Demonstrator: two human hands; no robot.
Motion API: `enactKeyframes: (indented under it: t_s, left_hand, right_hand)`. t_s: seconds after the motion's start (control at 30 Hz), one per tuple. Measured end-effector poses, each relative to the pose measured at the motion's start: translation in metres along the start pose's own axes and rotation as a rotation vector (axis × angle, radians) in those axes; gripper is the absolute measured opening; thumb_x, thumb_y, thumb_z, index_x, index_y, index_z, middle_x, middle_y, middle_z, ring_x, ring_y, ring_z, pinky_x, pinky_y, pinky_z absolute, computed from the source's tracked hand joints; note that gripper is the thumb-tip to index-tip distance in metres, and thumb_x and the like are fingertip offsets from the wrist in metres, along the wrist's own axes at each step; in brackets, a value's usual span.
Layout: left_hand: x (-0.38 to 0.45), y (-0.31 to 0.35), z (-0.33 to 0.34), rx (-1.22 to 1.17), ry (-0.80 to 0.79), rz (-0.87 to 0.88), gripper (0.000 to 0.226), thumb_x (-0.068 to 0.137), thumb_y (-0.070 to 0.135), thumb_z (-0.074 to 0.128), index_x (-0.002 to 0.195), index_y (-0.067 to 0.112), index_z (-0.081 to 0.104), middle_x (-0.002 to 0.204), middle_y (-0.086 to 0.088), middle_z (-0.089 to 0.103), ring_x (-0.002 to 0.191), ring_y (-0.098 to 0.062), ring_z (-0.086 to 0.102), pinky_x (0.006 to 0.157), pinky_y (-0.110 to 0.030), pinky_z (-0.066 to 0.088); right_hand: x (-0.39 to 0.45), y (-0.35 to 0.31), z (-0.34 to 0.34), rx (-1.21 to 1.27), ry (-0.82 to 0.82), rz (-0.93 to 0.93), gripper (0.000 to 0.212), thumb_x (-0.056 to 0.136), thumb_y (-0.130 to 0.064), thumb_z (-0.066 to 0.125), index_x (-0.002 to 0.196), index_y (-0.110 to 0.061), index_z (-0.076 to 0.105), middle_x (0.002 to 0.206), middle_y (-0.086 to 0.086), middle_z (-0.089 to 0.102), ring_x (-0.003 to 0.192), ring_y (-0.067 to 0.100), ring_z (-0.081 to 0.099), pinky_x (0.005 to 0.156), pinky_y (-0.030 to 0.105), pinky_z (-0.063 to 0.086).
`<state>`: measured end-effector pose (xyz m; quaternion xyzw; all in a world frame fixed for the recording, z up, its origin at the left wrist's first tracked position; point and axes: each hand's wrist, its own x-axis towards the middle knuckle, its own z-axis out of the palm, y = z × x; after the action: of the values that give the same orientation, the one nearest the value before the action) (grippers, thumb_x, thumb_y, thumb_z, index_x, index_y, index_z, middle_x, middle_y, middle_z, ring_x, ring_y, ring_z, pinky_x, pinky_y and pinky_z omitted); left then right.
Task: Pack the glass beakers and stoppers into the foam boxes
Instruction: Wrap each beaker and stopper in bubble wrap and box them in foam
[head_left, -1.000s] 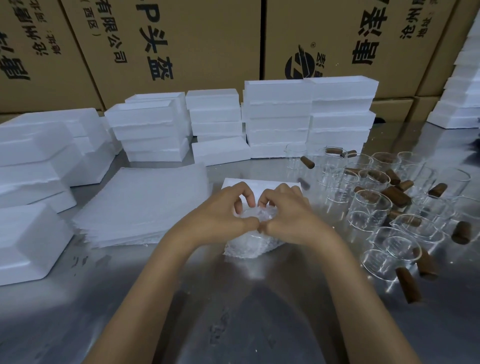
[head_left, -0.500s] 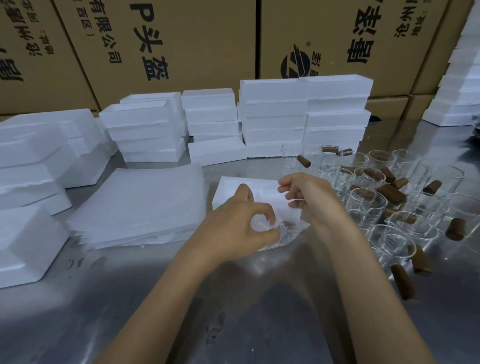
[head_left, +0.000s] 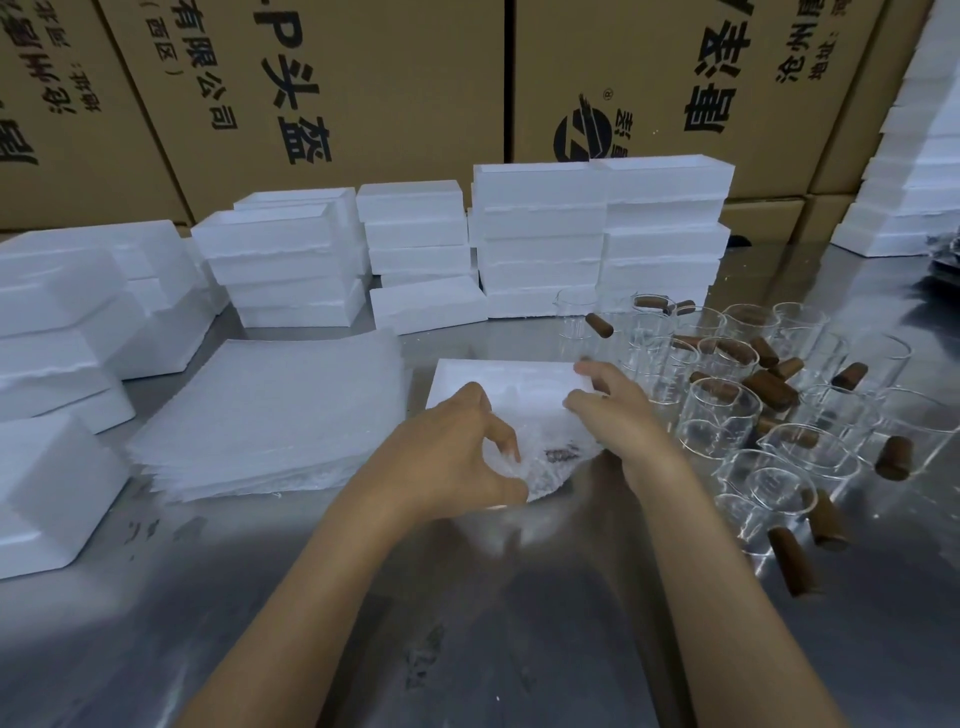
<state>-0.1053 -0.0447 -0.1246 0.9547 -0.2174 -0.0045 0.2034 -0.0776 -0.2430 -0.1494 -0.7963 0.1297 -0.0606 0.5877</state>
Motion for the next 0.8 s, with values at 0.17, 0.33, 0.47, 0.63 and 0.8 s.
enactKeyframes:
  t_s: [0.17,0.33,0.47,0.63,0.8]
  left_hand:
    - [0.007,-0.007,-0.019,-0.423,0.315,-0.041,0.035,0.048,0.06,0.066,0.075,0.037,0.066,0.102,0.023,0.052,0.084,0.011,0.054,0.071,-0.017,0.038]
    - [0.012,-0.017,-0.018,-0.371,0.566,-0.02,0.04,0.066,0.05,0.07,0.096,0.038,0.045,0.096,0.027,0.051,0.087,0.005,0.049,0.067,-0.028,0.038]
    - [0.016,-0.028,-0.004,-0.342,0.435,0.03,0.066,0.079,0.041,0.072,0.132,0.052,0.034,0.115,0.023,0.049,0.111,-0.004,0.04,0.089,-0.023,0.04]
    - [0.02,-0.041,0.009,-0.111,0.318,0.065,0.057,0.093,0.029,0.061,0.144,0.045,0.042,0.137,0.004,0.046,0.124,-0.013,0.032,0.11,-0.034,0.029]
    - [0.022,-0.042,0.012,-0.072,0.223,0.047,0.055,0.099,0.029,0.05,0.147,0.05,0.034,0.148,0.002,0.035,0.133,-0.009,0.022,0.106,-0.023,0.015]
  right_hand:
    - [-0.001,-0.003,-0.003,0.097,-0.025,0.015,0.039,0.088,-0.004,0.057,0.12,-0.026,0.058,0.144,0.002,0.048,0.12,0.013,0.049,0.089,0.026,0.037]
    - [-0.002,-0.004,-0.003,0.068,-0.074,0.041,0.04,0.084,-0.005,0.062,0.118,-0.025,0.06,0.132,0.005,0.051,0.113,0.018,0.056,0.084,0.026,0.038]
    - [-0.003,-0.005,-0.003,0.061,-0.099,0.047,0.041,0.084,-0.005,0.062,0.119,-0.027,0.059,0.129,0.005,0.052,0.111,0.017,0.057,0.078,0.024,0.039]
    - [-0.003,-0.004,-0.003,0.069,-0.106,0.039,0.041,0.084,-0.005,0.062,0.119,-0.025,0.06,0.128,0.005,0.053,0.096,0.008,0.059,0.069,0.016,0.039]
    - [0.0,-0.003,-0.004,0.079,-0.106,0.047,0.04,0.085,-0.004,0.06,0.119,-0.026,0.06,0.125,0.005,0.054,0.09,0.003,0.054,0.068,0.018,0.039]
